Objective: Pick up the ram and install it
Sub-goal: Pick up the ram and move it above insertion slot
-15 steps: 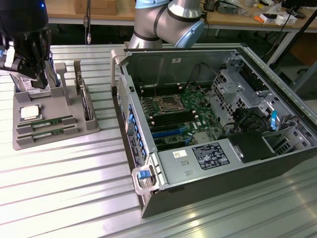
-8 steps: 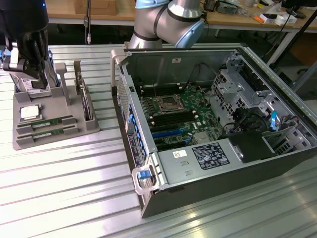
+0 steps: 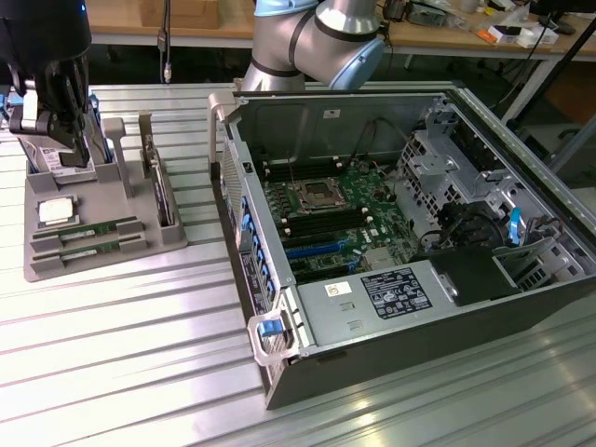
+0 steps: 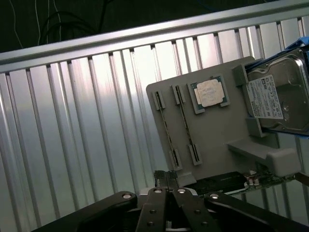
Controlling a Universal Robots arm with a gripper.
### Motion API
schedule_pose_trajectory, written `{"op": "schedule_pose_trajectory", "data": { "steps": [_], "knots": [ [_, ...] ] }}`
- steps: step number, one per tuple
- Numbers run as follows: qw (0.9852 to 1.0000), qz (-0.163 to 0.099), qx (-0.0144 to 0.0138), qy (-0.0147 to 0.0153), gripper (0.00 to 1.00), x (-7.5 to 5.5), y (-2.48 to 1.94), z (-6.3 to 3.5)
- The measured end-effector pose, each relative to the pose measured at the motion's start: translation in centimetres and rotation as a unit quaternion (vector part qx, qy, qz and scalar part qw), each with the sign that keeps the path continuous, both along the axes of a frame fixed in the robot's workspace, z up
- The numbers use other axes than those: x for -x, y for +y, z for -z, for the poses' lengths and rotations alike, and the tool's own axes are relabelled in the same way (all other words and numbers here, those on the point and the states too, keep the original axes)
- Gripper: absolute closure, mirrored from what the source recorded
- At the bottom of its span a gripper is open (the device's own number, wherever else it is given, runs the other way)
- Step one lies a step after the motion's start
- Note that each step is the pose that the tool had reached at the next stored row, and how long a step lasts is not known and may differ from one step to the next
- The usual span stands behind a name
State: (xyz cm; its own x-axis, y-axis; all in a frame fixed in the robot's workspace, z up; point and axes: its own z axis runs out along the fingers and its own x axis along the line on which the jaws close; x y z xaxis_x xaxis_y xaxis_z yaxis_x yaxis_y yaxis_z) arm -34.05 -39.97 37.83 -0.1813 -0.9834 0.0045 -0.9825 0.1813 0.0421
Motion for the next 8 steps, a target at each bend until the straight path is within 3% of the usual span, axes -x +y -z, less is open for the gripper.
{"op": "schedule_pose_trajectory", "data": {
  "steps": [2,3,4,8],
  "knots": [
    [1.0000,0.000,0.0000,0.0000,0.84,0.00,0.00,0.00],
    [1.0000,0.000,0.0000,0.0000,0.77,0.00,0.00,0.00],
    [1.0000,0.000,0.0000,0.0000,0.64,0.00,0.00,0.00],
    [1.0000,0.000,0.0000,0.0000,0.64,0.00,0.00,0.09]
  ]
}}
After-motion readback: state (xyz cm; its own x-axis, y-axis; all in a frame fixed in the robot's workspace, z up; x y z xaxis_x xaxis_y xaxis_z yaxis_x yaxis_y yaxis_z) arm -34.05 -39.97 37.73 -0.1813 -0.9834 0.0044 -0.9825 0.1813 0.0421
